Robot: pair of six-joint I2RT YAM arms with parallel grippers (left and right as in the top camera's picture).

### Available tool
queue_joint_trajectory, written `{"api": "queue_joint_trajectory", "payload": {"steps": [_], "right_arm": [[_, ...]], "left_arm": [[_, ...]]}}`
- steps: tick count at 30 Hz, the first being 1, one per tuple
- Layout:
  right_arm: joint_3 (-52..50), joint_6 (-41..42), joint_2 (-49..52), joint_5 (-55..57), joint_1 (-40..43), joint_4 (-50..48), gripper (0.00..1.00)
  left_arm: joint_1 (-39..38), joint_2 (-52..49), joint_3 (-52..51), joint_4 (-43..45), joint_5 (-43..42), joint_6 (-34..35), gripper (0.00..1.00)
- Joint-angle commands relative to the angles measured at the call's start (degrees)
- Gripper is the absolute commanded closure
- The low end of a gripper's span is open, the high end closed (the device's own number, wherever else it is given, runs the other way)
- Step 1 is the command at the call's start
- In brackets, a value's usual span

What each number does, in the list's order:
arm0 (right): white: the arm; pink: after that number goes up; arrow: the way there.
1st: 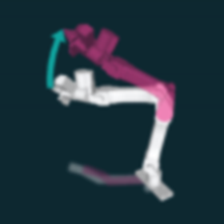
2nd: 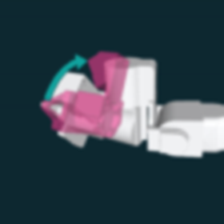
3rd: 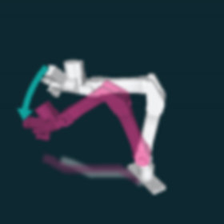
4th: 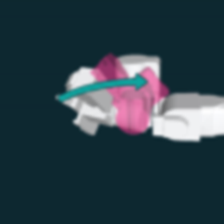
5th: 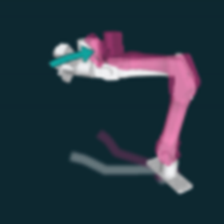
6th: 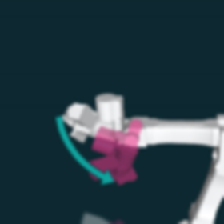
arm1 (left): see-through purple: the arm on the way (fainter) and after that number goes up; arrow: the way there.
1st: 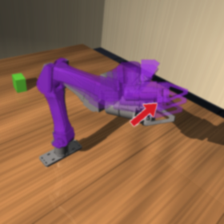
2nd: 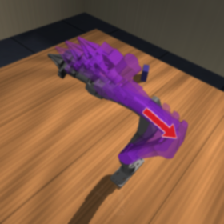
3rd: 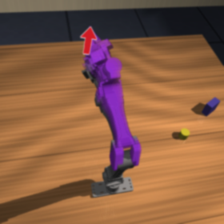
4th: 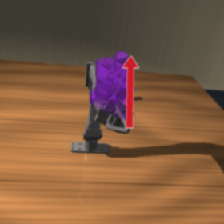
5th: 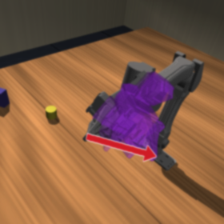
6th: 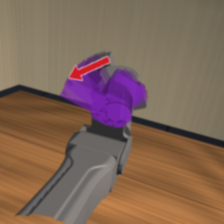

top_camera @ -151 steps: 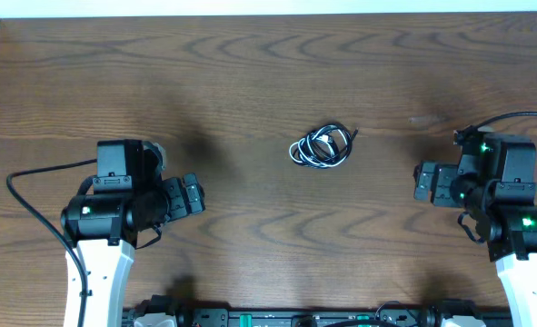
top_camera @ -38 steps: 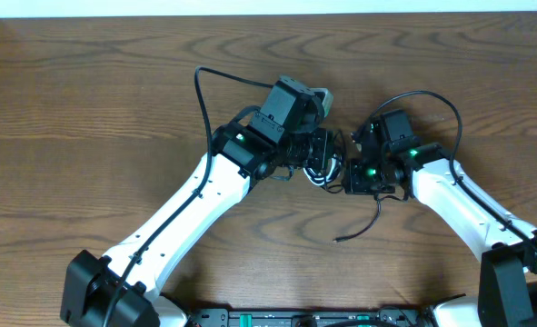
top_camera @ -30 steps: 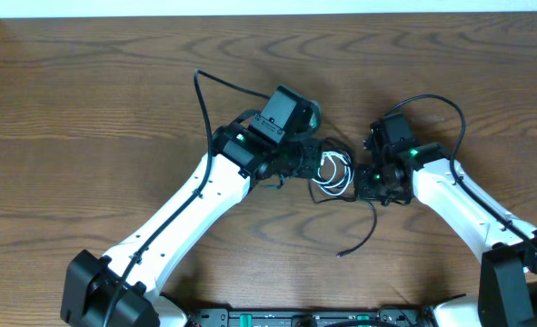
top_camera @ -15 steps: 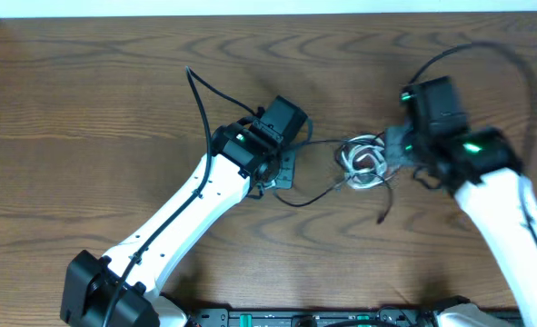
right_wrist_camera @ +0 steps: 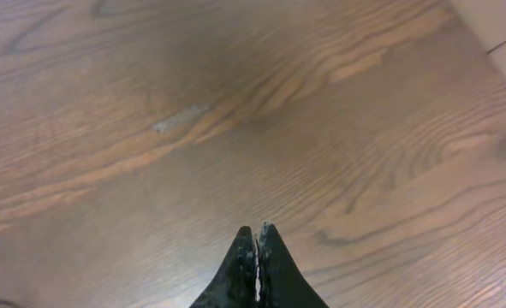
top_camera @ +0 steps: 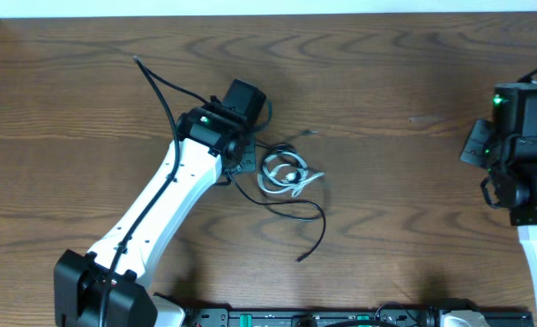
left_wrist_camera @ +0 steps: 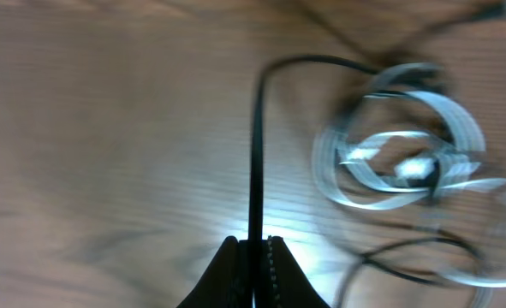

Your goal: Untangle cables

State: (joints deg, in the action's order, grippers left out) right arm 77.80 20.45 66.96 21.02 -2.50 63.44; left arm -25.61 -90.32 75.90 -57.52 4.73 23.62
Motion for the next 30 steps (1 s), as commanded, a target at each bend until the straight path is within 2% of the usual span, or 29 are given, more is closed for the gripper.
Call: {"api": "queue_joint_trajectory", "payload": {"steps": [1, 3, 5, 6, 7, 10, 12, 14, 23, 30], "right_arm": [[0.31, -0.87, 0.5, -9.88, 1.11, 0.13, 0.88], [0.31, -3.63, 0.96, -16.44, 0.94, 0.0, 0.75], [0.31, -5.2, 1.49, -20.52, 0.92, 0.02, 0.67], [0.28, -6.1, 1.88, -22.29, 0.92, 0.04, 0.66], [0.28, -6.86, 2.25, -23.32, 0.92, 0.17, 0.64], [0.13, -7.45, 3.1, -23.8, 0.92, 0.74, 0.62], [0.09, -7.45, 3.74, -23.8, 0.92, 1.11, 0.62], [0.09, -7.43, 4.31, -23.82, 0.92, 1.31, 0.61], [0.09, -7.43, 5.44, -23.8, 0.92, 2.16, 0.55], [0.09, -7.43, 5.44, -23.8, 0.92, 2.27, 0.53]], "left_arm": [[-0.2, 0.55, 0.83, 2.45, -13.0, -4.04, 0.93], [-0.59, 0.55, 0.83, 4.68, -18.73, -7.21, 0.93], [-0.9, 0.55, 0.83, 5.49, -18.4, -7.52, 0.92], [-0.87, 0.52, 0.83, 5.57, -17.14, -7.5, 0.87], [-0.87, 0.52, 0.83, 5.53, -15.45, -7.5, 0.74], [-0.87, 0.52, 0.83, 5.4, -10.36, -7.5, 0.43], [-0.87, 0.52, 0.83, 5.6, -7.19, -7.5, 0.32], [-0.87, 0.5, 0.83, 6.03, -5.05, -7.5, 0.3], [-0.87, -0.7, 0.83, 13.0, -5.6, -7.5, 0.3], [-0.87, -6.6, 0.81, 16.06, -5.6, -7.74, 0.3]]}}
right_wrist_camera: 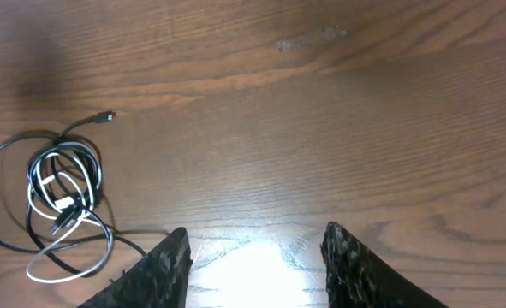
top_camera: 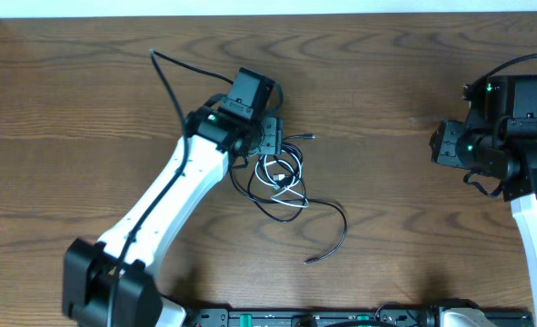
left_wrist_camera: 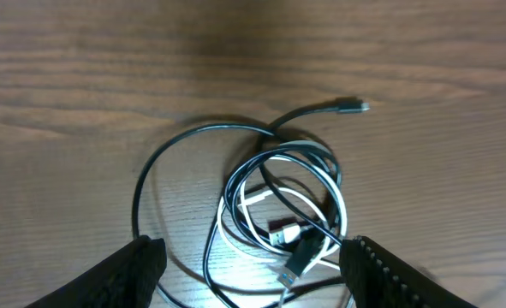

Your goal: Untangle cables

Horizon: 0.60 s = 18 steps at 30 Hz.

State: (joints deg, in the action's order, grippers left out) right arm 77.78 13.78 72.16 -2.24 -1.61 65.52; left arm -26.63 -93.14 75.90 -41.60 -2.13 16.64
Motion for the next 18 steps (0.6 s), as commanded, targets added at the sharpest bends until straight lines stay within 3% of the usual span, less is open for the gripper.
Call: {"api": "queue_joint_trajectory", "payload": {"steps": [1, 18], "right_arm": [[0.11, -0.79, 0.24, -0.52, 0.02, 0.2, 0.53], [0.11, -0.76, 0.24, -0.55, 0.02, 0.26, 0.51]], "left_arm": [[0.15, -4.94, 0.81, 0.15, 1.27, -0.76, 0.3], [0.15, -20.57, 0.81, 3.61, 1.27, -1.84, 0.3]]}}
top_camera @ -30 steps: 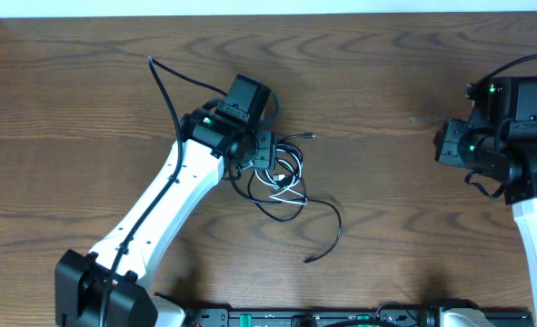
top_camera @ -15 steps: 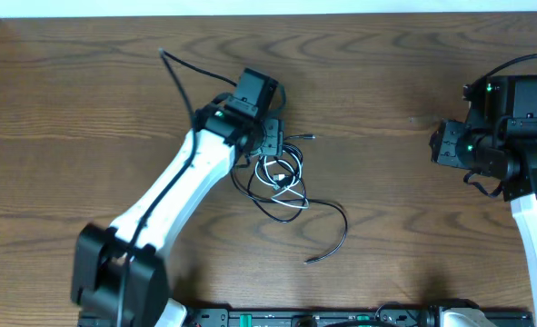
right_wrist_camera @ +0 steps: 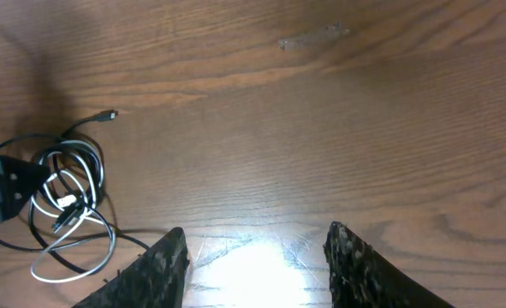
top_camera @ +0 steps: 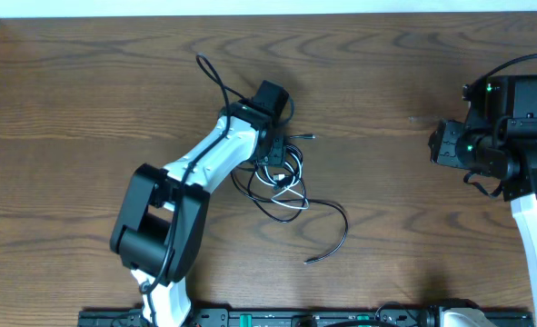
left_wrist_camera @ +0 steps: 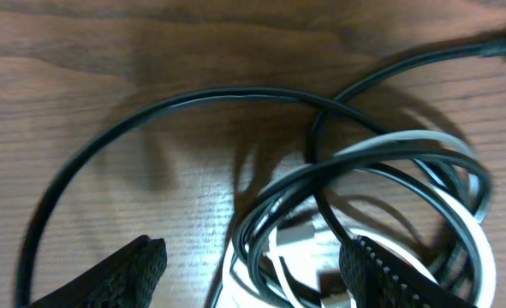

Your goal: Untangle cables

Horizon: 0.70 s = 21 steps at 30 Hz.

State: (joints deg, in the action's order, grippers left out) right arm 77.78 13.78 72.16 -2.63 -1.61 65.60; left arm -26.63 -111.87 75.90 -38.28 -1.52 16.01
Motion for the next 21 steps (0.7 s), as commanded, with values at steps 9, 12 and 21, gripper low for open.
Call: {"api": "queue_joint_trajectory", "payload": {"steps": [9, 12, 21], "right_arm": [[0.11, -0.76, 0.24, -0.13, 0.02, 0.17, 0.51], [0.11, -0.76, 0.24, -0.13, 0.02, 0.13, 0.49], [0.04, -0.81, 1.09, -3.41, 0.0, 0.2, 0.44]], "left_arm": [[0.15, -4.07, 0.83, 0.48, -2.32, -1.2, 0.92], [0.15, -3.41, 0.85, 0.48, -5.73, -1.2, 0.93], [0.13, 8.0, 0.87, 0.94, -19.02, -1.01, 0.92]]}}
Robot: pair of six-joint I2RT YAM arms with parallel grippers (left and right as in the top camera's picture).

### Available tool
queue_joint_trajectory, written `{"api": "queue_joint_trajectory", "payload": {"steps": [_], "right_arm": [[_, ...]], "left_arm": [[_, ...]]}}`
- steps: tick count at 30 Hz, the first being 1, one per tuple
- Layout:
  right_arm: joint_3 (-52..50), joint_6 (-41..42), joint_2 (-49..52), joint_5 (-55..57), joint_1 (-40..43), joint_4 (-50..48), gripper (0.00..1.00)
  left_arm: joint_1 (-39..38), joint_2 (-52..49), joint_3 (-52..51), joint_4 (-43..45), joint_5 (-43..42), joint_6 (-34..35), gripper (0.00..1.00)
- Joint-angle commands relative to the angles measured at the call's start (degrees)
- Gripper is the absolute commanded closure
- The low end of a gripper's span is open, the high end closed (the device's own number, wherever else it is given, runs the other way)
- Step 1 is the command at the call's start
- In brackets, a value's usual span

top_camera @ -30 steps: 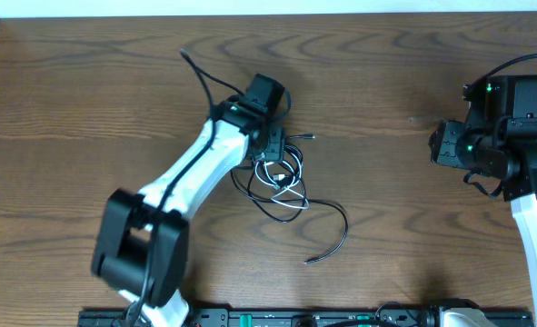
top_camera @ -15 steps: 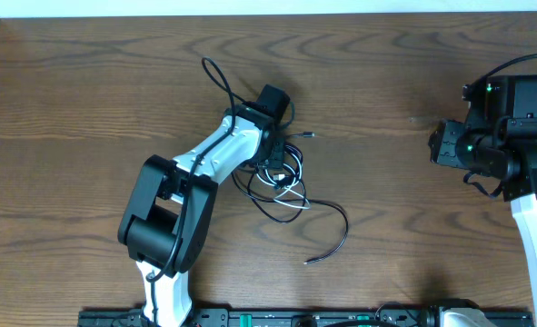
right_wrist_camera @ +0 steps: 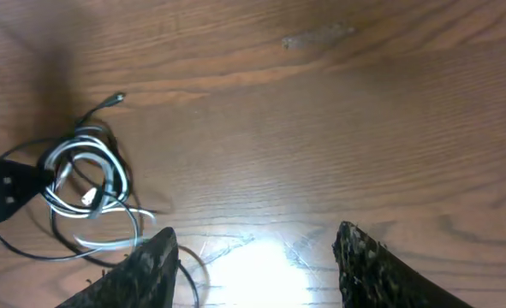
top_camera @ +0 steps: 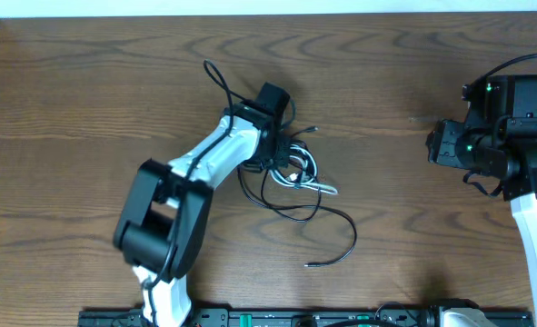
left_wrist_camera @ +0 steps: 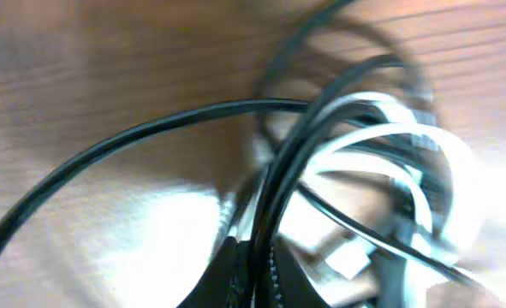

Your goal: Untangle cables

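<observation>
A tangle of black cable (top_camera: 352, 238) and white cable (top_camera: 325, 188) lies at the table's middle. My left gripper (top_camera: 275, 154) is at the tangle's left edge and is shut on black cable strands (left_wrist_camera: 150, 128), with white loops (left_wrist_camera: 407, 137) just beyond the fingertips; that view is blurred. One black tail curves off to the front right, and a white end pokes out to the right. My right gripper (top_camera: 442, 145) hangs open far to the right. Its view shows the tangle (right_wrist_camera: 90, 162) at the left, well away from its fingers (right_wrist_camera: 154, 265).
The brown wooden table (top_camera: 413, 54) stretches bare between the tangle and the right arm. A black plug end (right_wrist_camera: 116, 99) sticks out at the tangle's far side. The left arm's white links (top_camera: 204, 163) cross the table's left front.
My left gripper was open right over the tangle and is now shut on black strands. The tangle has shifted right; a white end now sticks out and the black tail lies further right.
First my left gripper was shut on a black cable beside the coil and the right one shut at the far right. Then both stood open, the left above the tangle. The left then sat open close over the cables, and now grips black strands.
</observation>
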State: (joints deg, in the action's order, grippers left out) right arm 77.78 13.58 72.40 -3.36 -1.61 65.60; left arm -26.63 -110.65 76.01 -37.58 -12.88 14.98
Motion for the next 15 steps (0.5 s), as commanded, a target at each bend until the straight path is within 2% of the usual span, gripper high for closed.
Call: {"api": "queue_joint_trajectory", "payload": {"steps": [1, 3, 9, 15], "right_arm": [[-0.02, -0.63, 1.22, -4.15, 0.0, 0.2, 0.44], [-0.13, -2.19, 2.34, -9.05, 0.0, 0.13, 0.44], [-0.66, -9.33, 7.13, -25.14, -1.11, -0.22, 0.42], [-0.68, -11.63, 13.22, -28.74, -5.97, -0.52, 0.41]], "left_arm": [[0.13, 8.37, 0.76, 0.46, -9.57, 0.13, 0.93], [0.11, 11.85, 0.76, 0.83, -13.25, 0.17, 0.92], [-1.84, 17.79, 0.76, 0.83, -15.47, 1.79, 0.93], [-3.82, 19.06, 0.76, 1.31, -21.94, 1.81, 0.93]]}}
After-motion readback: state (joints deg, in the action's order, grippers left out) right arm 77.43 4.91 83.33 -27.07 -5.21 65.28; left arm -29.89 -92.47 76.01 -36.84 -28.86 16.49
